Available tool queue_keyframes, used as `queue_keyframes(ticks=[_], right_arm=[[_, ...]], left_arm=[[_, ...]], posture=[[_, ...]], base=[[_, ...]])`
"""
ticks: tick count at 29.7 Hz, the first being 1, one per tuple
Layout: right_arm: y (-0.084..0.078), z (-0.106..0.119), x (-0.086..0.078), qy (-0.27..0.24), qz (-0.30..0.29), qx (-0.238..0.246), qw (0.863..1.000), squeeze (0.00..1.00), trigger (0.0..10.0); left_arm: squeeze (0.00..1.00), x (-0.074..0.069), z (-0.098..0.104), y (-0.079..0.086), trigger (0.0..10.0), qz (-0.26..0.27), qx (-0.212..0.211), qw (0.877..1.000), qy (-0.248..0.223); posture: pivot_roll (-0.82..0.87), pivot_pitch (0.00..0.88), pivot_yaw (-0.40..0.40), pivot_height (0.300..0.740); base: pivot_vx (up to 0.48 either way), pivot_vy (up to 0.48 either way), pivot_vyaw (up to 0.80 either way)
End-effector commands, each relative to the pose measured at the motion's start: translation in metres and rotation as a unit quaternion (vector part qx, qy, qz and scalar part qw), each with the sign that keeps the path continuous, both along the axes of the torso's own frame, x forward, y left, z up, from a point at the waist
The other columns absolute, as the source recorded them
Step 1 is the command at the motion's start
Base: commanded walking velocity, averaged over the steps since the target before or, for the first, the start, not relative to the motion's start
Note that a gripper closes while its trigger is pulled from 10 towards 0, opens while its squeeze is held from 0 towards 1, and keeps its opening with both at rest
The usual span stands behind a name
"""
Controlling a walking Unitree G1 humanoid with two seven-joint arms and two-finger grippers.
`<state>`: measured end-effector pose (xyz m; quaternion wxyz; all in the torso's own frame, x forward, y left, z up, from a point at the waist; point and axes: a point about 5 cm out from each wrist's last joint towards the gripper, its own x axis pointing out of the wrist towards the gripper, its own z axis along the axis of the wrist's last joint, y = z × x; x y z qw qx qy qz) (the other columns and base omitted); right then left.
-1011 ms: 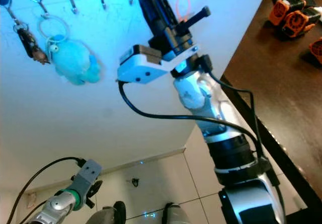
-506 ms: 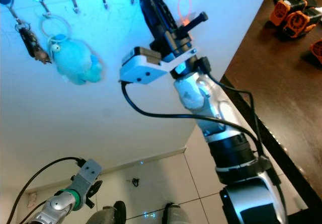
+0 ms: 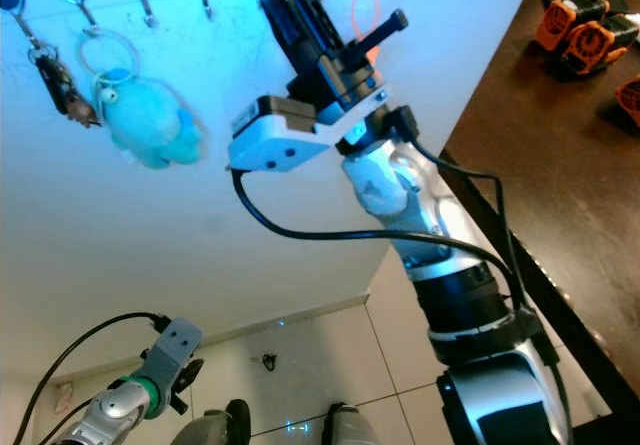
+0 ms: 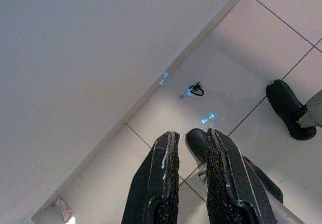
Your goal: Hang keys on a hook
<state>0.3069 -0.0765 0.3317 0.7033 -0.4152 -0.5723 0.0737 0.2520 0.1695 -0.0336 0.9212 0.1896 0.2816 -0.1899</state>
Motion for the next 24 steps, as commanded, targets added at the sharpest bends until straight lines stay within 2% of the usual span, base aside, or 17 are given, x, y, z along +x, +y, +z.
queue_keyframes(ticks=[1,6,13,24], right_arm=[[0.002,0.003,-0.007,-0.021,0.004,-0.004,1.0,0.0,10.0],[-0.006,0.008,-0.007,-0.041,-0.028,0.006,0.999,0.0,10.0],[-0.011,0.008,-0.005,-0.033,-0.038,0.008,0.999,0.0,10.0],[-0.003,0.004,0.001,-0.009,-0.024,0.0,1.0,0.0,10.0]], left_arm=[[0.0,-0.009,-0.007,0.003,10.0,-0.001,0.002,1.0,0.016],[0.0,-0.009,-0.006,0.002,10.0,-0.002,0.002,1.0,0.016],[0.0,-0.009,-0.007,0.002,10.0,-0.003,0.002,1.0,0.017],[0.0,-0.009,-0.007,0.001,10.0,-0.002,0.001,1.0,0.015]], posture=[[-0.14,0.167,0.122,0.74],[-0.14,0.167,0.122,0.74],[-0.15,0.169,0.124,0.74],[-0.14,0.168,0.119,0.74]], base=[[0.0,0.0,0.0],[0.0,0.0,0.0],[0.0,0.0,0.0],[0.0,0.0,0.0]])
